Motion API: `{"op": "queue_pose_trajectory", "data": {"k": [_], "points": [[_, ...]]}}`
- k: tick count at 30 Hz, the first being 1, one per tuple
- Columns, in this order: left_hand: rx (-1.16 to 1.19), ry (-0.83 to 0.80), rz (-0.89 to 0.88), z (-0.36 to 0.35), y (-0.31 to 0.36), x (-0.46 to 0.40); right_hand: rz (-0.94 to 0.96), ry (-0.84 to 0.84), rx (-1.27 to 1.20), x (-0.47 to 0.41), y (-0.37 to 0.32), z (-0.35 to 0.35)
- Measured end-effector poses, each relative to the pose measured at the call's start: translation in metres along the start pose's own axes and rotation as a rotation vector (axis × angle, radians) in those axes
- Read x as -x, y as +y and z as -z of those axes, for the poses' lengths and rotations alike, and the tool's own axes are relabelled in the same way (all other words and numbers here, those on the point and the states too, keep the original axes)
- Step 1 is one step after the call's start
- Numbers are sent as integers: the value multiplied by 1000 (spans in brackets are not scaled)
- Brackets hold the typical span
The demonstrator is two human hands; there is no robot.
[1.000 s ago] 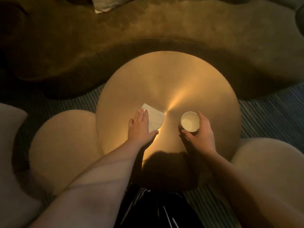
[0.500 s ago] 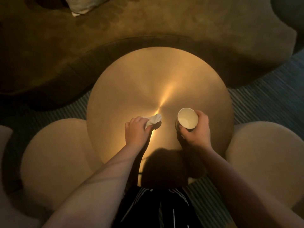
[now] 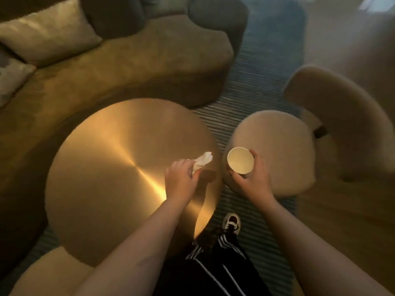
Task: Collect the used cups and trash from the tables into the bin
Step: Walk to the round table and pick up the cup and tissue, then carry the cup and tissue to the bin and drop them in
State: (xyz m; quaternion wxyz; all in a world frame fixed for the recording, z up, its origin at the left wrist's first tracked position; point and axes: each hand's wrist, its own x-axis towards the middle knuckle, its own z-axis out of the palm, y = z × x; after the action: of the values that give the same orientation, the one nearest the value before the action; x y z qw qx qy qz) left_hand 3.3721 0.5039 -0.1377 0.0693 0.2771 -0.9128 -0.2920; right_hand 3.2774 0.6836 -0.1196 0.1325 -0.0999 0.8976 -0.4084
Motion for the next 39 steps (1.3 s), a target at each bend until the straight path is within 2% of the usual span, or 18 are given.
{"op": "queue_pose_trajectory", "data": {"k": [8, 12, 15, 25, 32, 39], "points": [[49, -202, -339, -54, 125, 7, -194, 328, -55, 44, 84, 121], [9, -195, -457, -92, 193, 20, -259, 448, -124, 62, 128, 180], [-18, -190, -490, -130, 251, 36, -304, 502, -167, 71, 169, 227], [54, -296, -597, -254, 448, 97, -381, 672, -84, 90, 314, 402], [71, -342, -684, -312, 536, 106, -447, 753, -83, 86, 375, 477], [51, -343, -713, -373, 605, 79, -465, 758, -71, 47, 426, 535]]}}
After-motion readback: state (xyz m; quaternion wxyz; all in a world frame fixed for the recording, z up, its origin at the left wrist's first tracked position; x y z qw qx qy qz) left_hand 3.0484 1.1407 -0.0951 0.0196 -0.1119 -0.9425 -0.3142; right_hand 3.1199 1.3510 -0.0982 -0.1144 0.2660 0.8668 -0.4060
